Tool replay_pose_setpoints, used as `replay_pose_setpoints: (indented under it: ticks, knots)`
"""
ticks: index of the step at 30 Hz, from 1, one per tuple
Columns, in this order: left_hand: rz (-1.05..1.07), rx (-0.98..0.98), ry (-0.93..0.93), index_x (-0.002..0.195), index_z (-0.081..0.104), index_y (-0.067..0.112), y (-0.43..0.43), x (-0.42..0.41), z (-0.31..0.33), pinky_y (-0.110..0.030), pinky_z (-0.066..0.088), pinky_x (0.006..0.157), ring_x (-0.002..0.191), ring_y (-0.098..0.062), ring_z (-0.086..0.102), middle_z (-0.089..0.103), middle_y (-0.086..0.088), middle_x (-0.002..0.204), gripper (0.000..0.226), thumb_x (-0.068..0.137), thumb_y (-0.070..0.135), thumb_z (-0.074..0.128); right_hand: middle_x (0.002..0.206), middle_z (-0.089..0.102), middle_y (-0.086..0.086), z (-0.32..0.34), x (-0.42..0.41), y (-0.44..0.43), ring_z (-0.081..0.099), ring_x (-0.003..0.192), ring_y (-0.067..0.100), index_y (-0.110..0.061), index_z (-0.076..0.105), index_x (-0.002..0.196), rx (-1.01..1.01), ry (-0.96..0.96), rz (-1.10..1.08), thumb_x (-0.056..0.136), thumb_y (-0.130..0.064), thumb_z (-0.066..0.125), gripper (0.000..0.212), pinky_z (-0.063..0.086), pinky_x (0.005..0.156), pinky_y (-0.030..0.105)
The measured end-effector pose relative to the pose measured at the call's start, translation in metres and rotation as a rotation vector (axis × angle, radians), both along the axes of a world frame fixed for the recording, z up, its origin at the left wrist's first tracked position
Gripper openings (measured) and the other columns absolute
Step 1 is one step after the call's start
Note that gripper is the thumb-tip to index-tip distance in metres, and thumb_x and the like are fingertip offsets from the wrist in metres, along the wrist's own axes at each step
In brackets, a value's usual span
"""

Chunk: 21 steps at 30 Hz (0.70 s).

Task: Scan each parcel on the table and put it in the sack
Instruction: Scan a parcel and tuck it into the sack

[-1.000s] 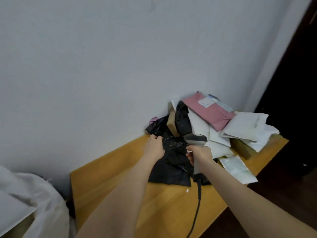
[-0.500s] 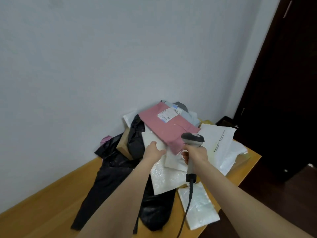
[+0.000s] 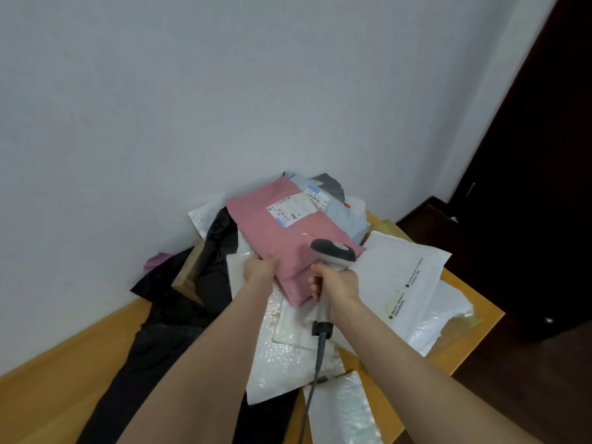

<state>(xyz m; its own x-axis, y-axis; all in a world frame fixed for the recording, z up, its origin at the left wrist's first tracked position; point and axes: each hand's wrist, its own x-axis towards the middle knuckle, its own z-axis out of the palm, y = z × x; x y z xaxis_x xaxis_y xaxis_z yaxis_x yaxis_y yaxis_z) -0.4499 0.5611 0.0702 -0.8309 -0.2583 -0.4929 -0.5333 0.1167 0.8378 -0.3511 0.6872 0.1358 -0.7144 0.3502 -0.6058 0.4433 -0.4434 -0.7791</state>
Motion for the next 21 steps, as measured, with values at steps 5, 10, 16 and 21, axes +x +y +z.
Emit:
replay_pose_setpoints:
  ticks: [5,10,16,21]
  knots:
    - [0.011,-0.086,0.083,0.109,0.068,0.003,-0.049,-0.010,0.020,-0.043,0.055,0.082,0.093,-0.036,0.066,0.070,-0.014,0.099,0.029,0.086,0.020,0.069,0.050,0.057,0.007,0.014,-0.012,-0.012,0.047,0.043,0.018,-0.005,0.061,0.066,0.007,0.031,0.022,0.083,0.000,0.064,0.018,0.041,0.047,0.027]
    - [-0.076,-0.214,0.217,0.115,0.065,0.000,-0.128,-0.016,0.071,-0.048,0.047,0.098,0.107,-0.031,0.061,0.066,-0.019,0.113,0.031,0.088,0.016,0.067,0.056,0.060,0.007,0.034,-0.013,-0.043,0.050,0.042,0.013,-0.005,0.064,0.071,0.034,0.079,0.070,0.083,-0.003,0.067,0.013,0.043,0.047,0.022]
    - [-0.383,-0.548,0.261,0.098,0.070,0.012,-0.232,0.007,0.136,-0.028,0.047,0.070,0.079,-0.020,0.059,0.066,-0.010,0.085,0.011,0.089,0.011,0.063,0.074,0.062,0.003,0.052,-0.003,-0.082,0.057,0.067,0.014,-0.013,0.061,0.081,0.176,0.185,0.068,0.080,-0.008,0.074,0.014,0.054,0.074,0.036]
    - [-0.750,-0.711,0.181,0.101,0.068,0.004,-0.295,0.046,0.162,-0.024,0.042,0.075,0.085,-0.016,0.057,0.065,-0.008,0.091,0.013,0.093,0.008,0.058,0.085,0.064,0.002,0.059,0.014,-0.127,0.060,0.085,0.021,-0.012,0.060,0.093,0.286,0.234,0.156,0.078,-0.013,0.078,0.024,0.045,0.077,0.032]
